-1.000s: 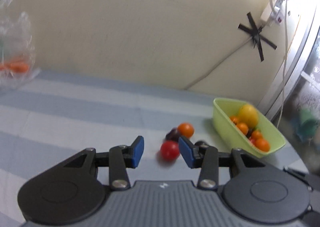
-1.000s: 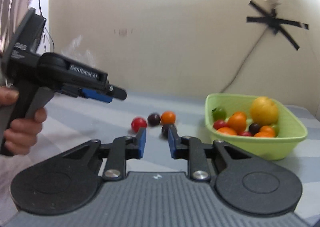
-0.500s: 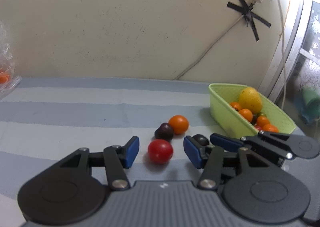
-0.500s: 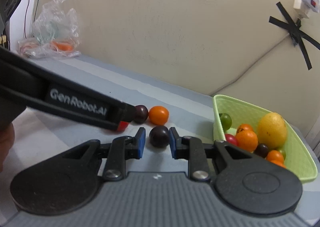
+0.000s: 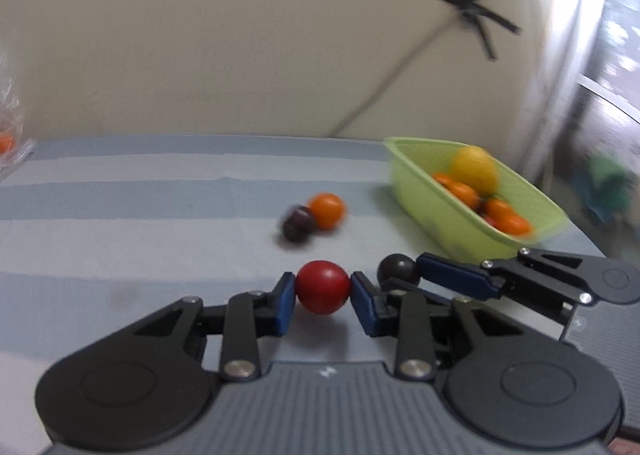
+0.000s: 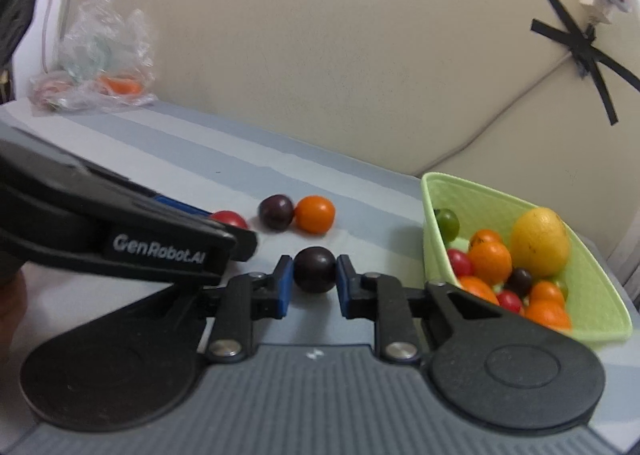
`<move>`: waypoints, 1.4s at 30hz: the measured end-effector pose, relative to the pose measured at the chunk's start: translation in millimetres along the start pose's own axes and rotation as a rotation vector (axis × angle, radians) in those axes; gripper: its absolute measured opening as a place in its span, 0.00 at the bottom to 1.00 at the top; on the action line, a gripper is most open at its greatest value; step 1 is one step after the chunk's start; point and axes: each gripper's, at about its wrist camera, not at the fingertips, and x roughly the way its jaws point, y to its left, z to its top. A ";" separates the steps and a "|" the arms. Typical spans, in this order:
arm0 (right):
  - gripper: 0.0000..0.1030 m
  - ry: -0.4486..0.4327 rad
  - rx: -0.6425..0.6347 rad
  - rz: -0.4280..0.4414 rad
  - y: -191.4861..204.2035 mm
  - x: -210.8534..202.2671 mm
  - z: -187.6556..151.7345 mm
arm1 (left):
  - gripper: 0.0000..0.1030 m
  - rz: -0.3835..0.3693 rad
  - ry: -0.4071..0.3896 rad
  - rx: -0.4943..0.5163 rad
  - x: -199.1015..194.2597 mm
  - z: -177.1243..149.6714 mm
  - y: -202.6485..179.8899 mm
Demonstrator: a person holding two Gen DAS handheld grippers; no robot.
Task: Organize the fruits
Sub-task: 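Grasp a red cherry tomato with the left tool while the right grasps a dark purple tomato, then lower both held tomatoes into the basket and open both tools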
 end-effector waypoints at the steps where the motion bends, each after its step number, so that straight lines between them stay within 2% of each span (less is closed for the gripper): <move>1: 0.25 -0.012 0.003 0.000 0.1 -9.5 -3.9 | 0.30 -0.014 -0.002 0.011 -7.7 -6.5 -6.9; 7: 0.25 -0.044 0.096 -0.006 -5.6 -86.0 -45.5 | 0.30 -0.117 0.031 0.045 -40.5 -46.4 -45.4; 12: 0.25 -0.030 0.151 -0.021 -7.6 -116.9 -70.2 | 0.30 -0.125 0.041 0.082 -48.6 -60.8 -67.5; 20: 0.27 -0.036 0.140 -0.018 -3.7 -124.7 -82.8 | 0.31 -0.082 0.053 0.113 -52.1 -65.3 -79.1; 23: 0.27 -0.039 0.140 -0.015 -3.9 -127.8 -85.6 | 0.36 -0.076 0.056 0.118 -55.1 -65.7 -80.1; 25: 0.32 -0.034 0.143 -0.015 -4.4 -128.3 -86.5 | 0.37 -0.072 0.059 0.127 -55.4 -65.6 -81.2; 27: 0.41 -0.018 0.147 -0.002 -5.1 -126.1 -87.1 | 0.35 -0.071 0.070 0.136 -53.5 -66.4 -84.0; 29: 0.39 -0.015 0.151 0.011 -5.3 -125.0 -86.5 | 0.34 -0.059 0.073 0.150 -51.0 -68.2 -87.1; 30: 0.37 -0.011 0.151 0.013 -5.4 -124.1 -86.4 | 0.31 -0.057 0.068 0.154 -51.1 -68.4 -88.2; 32: 0.25 -0.018 0.159 0.004 -6.6 -124.6 -86.2 | 0.30 -0.073 0.077 0.144 -49.6 -65.9 -87.7; 37: 0.25 -0.027 0.203 0.021 -13.5 -125.1 -85.4 | 0.29 -0.107 0.079 0.146 -42.3 -53.1 -91.7; 42: 0.25 -0.114 0.208 -0.049 -25.7 -130.5 -76.0 | 0.30 -0.156 0.028 0.154 -36.5 -17.1 -100.9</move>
